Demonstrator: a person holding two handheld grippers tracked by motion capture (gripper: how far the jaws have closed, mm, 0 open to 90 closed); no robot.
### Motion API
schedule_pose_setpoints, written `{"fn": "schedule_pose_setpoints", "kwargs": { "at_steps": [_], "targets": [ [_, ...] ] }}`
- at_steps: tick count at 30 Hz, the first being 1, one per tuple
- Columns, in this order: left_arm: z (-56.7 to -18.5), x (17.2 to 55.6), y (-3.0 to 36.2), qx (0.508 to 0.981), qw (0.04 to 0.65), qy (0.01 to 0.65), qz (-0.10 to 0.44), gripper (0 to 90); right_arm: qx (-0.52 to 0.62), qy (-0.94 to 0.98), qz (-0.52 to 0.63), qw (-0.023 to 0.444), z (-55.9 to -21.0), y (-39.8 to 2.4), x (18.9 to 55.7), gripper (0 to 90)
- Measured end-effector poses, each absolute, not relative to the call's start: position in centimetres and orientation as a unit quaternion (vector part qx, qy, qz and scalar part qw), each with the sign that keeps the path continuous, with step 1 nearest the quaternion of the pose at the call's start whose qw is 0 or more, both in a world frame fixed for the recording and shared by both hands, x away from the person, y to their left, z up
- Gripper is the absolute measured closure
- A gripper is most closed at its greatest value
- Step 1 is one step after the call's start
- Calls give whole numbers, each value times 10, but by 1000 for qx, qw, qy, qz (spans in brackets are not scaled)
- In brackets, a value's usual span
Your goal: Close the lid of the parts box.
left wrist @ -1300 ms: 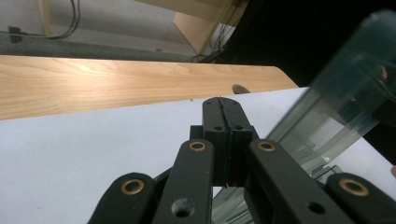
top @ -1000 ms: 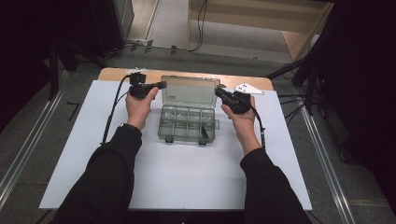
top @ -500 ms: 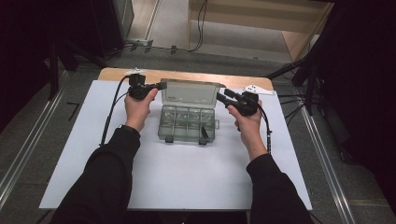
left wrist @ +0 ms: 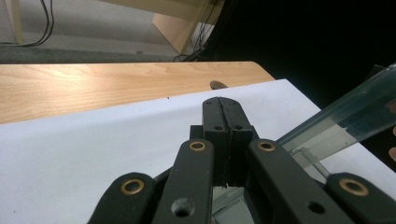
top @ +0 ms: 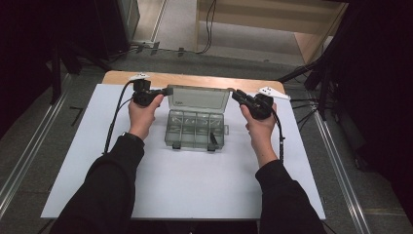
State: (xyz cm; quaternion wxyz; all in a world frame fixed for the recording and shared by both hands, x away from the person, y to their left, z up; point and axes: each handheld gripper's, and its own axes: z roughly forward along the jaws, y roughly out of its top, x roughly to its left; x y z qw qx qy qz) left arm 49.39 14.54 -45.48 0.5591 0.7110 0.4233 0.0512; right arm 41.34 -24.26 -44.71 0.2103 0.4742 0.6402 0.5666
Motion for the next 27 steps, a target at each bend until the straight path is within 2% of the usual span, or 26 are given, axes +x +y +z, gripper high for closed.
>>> {"fn": "schedule_pose_setpoints", "kwargs": {
  "at_steps": [7,27],
  "targets": [
    [-457,491,149,710,561,422,51,888,499,637,552,202,-448,-238,419,871],
    [-454,476,150,709,575,406,47,888,493,648,550,186,-449,-224,417,874]
  ]
}}
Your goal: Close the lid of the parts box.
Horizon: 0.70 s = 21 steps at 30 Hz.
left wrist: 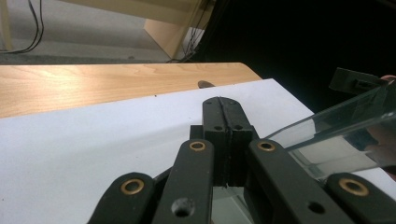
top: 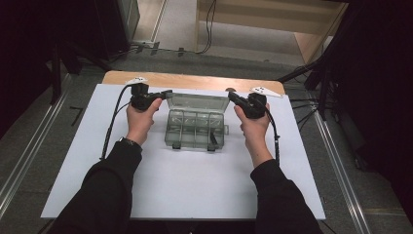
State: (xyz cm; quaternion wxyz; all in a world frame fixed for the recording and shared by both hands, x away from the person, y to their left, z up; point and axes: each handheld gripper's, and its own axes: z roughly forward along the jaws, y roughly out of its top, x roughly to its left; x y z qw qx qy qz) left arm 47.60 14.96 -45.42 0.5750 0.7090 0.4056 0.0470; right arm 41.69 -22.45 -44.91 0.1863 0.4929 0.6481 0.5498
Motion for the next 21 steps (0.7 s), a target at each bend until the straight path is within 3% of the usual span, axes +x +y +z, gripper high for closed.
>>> {"fn": "schedule_pose_setpoints", "kwargs": {
  "at_steps": [21],
  "targets": [
    [-450,446,154,710,589,382,55,888,468,664,546,204,-453,-221,394,874]
  ]
}}
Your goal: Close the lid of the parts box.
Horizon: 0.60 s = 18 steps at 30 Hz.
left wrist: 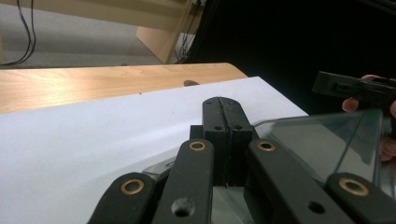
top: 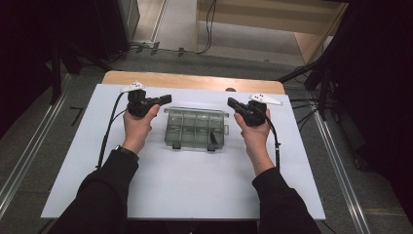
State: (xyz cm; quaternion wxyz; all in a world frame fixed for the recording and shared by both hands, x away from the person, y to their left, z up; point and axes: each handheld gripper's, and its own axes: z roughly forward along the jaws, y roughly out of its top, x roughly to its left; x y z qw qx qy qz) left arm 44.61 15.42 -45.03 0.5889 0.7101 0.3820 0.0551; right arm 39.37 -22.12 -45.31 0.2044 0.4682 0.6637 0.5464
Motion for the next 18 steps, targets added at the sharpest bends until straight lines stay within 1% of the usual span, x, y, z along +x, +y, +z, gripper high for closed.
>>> {"fn": "schedule_pose_setpoints", "kwargs": {
  "at_steps": [9,18],
  "targets": [
    [-454,424,154,708,598,371,54,889,456,668,547,214,-455,-217,379,875],
    [-463,396,154,719,590,360,65,889,446,669,554,216,-458,-212,361,875]
  ]
}}
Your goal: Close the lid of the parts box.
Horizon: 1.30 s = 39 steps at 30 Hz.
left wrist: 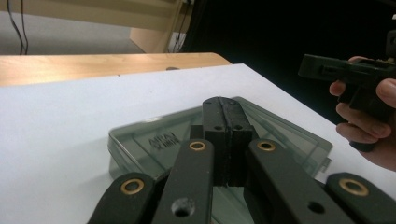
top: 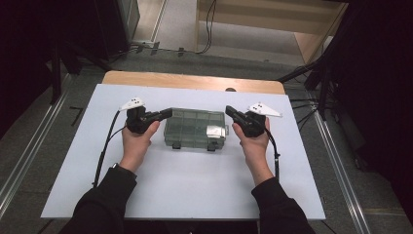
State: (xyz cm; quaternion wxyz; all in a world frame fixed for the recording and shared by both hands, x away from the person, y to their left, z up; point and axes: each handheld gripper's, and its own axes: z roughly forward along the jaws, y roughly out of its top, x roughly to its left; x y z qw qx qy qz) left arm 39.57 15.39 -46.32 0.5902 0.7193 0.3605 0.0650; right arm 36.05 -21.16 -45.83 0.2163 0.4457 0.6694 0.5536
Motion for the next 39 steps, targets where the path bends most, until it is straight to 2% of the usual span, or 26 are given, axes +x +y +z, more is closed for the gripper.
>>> {"fn": "schedule_pose_setpoints", "kwargs": {
  "at_steps": [21,39],
  "targets": [
    [-482,351,157,735,580,342,75,889,434,674,559,215,-478,-206,320,874],
    [-488,343,160,738,562,361,91,888,438,682,548,205,-496,-204,296,874]
  ]
}}
